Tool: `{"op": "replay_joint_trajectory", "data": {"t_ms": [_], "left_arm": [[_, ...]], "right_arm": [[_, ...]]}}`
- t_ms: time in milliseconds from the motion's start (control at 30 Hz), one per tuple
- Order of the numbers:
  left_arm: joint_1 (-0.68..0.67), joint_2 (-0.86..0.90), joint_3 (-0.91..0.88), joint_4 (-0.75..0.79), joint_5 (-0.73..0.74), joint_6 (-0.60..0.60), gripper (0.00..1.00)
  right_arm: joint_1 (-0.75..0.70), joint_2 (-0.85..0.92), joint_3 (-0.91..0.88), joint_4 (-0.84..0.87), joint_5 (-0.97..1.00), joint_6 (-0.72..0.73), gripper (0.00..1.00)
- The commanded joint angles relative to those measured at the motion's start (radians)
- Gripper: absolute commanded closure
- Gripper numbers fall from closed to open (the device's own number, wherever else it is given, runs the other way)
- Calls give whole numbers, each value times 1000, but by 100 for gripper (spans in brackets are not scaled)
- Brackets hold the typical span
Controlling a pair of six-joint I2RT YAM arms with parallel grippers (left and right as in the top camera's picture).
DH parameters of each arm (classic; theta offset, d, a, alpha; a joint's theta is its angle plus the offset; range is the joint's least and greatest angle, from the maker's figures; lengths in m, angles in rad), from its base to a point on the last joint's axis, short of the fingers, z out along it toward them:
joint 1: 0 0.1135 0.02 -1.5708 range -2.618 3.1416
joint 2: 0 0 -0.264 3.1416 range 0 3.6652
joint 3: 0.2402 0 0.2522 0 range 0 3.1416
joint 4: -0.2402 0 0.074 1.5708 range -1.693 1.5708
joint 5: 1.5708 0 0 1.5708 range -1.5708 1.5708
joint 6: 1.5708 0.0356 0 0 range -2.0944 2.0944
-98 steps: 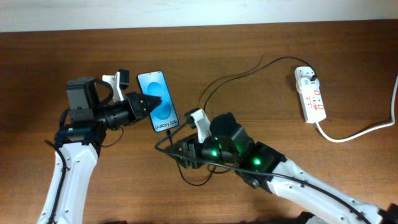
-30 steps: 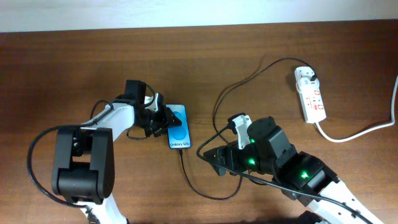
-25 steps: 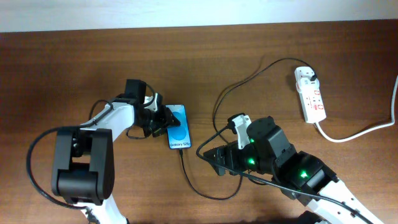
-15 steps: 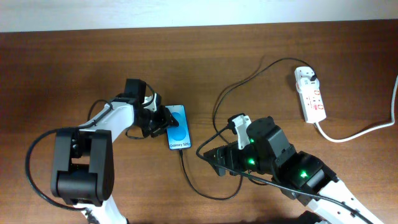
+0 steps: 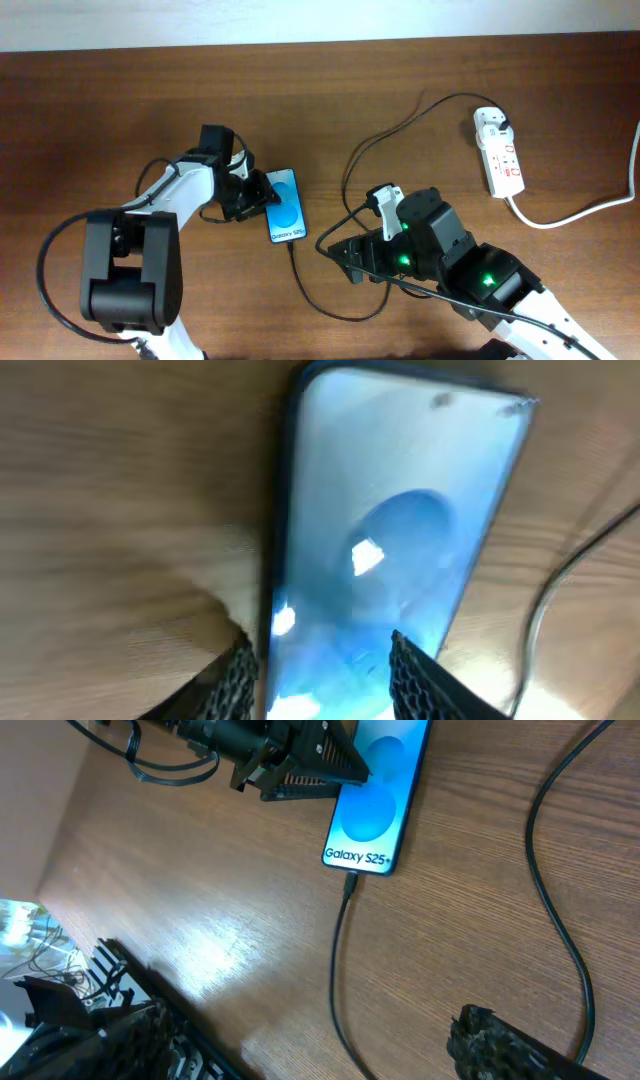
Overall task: Plug charger to phone and switch on socket
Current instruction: 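Lower the phone flat onto the table with the left gripper and release, then move the right gripper over the white power strip's orange switch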
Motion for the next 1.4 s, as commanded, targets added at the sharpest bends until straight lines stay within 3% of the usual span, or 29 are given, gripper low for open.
{"op": "replay_joint_trajectory", "data": {"t_ms": [0, 167, 200, 333, 500, 533, 667, 733, 767, 867, 1000, 1033, 1100, 1200, 1233, 1267, 1367], "left_arm": [[35, 190, -65, -152, -543, -12, 50], [35, 125, 68, -431, -658, -12, 48], [35, 23, 70, -463, -658, -12, 48], [-68, -444, 69, -547, -646, -13, 44], [-363, -940, 66, -586, -672, -13, 39], [-422, -1074, 66, -641, -737, -21, 30], [-436, -1307, 66, -766, -802, -21, 12], [-436, -1377, 66, -771, -892, -89, 0], [-436, -1382, 66, -772, -922, -92, 0], [-436, -1382, 55, -814, -1012, -142, 1], [-436, -1382, 55, -866, -1007, -151, 1], [-436, -1382, 55, -871, -1007, -151, 1], [-436, -1382, 55, -871, -1007, -151, 1], [-436, -1382, 55, -871, -1007, -151, 1], [-436, -1382, 55, -871, -1007, -151, 1], [-436, -1382, 55, -871, -1007, -151, 0], [-436, -1382, 55, -871, -1007, -151, 1]], "right_arm": [[-6, 2, 3, 0, 9, -25, 9], [-6, 2, 3, -44, 37, -25, 9], [-6, 2, 3, -64, 73, -24, 0], [-6, 2, 3, -92, 101, -24, 2], [-6, 3, 3, -104, 47, -24, 2], [-6, -5, 7, -96, 96, -24, 2], [-18, -68, 90, -222, 298, 82, 2], [-103, -111, 227, -466, 425, 179, 1], [-195, -138, 285, -554, 436, 187, 2], [-436, -148, 298, -616, 415, 186, 2], [-696, -84, 298, -614, 344, 144, 2], [-761, -36, 298, -603, 322, 97, 17], [-815, 37, 299, -591, 291, 69, 33], [-866, 124, 303, -550, 292, 69, 49], [-871, 164, 303, -511, 291, 69, 63], [-871, 193, 303, -486, 291, 69, 70], [-872, 267, 303, -394, 291, 69, 86]]}}
